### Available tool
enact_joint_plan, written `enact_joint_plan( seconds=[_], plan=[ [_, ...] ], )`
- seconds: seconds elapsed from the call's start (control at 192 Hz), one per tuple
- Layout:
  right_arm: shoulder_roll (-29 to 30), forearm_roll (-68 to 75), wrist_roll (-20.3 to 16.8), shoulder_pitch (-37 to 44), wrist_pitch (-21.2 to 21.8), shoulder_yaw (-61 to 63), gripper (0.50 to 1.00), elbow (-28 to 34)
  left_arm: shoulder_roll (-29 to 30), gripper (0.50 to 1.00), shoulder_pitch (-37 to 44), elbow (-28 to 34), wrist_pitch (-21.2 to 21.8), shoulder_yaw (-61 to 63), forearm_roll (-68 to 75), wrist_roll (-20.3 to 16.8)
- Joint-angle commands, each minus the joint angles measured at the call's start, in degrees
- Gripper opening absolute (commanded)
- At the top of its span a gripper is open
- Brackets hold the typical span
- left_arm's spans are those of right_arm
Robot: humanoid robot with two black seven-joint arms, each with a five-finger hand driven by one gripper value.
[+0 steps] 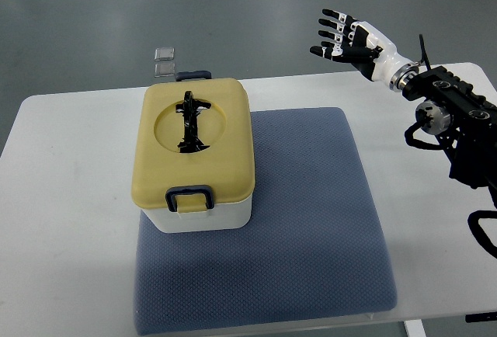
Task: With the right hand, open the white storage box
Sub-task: 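Move the right hand over the yellow lid toward its black handle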
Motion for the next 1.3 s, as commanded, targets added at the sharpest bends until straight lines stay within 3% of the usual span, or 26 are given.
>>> enact_joint_plan(
  seconds=[0.0, 0.193, 0.412, 0.563, 0.923, 1.293],
  plan=[
    [-1.89, -0.01, 3.51, 4.96, 2.89, -8.40, 0.915, -0.01, 0.00, 1.000, 0.00, 0.00, -0.03, 0.00, -0.03, 0.00],
    [-4.88, -0.28, 8.70, 16.56, 9.22, -23.78, 0.915, 0.95, 0.00, 1.000, 0.00, 0.00, -0.03, 0.00, -0.03, 0.00],
    [-5.24, -0.71, 15.22, 28.25, 9.33, -45.58, 0.917, 8.07, 0.00, 1.000, 0.00, 0.00, -0.03, 0.00, -0.03, 0.00],
    [-5.41, -6.25, 15.22, 33.27, 8.96, -53.23, 0.915, 13.87, 0.00, 1.000, 0.00, 0.00, 0.06, 0.00, -0.03, 0.00],
    [-3.92, -19.26, 15.22, 41.44, 5.00, -59.47, 0.915, 19.24, 0.00, 1.000, 0.00, 0.00, -0.03, 0.00, 0.06, 0.00],
    [4.25, -21.90, 15.22, 49.79, -0.36, -65.54, 0.911, 22.05, 0.00, 1.000, 0.00, 0.00, 0.06, 0.00, 0.06, 0.00]
  ],
)
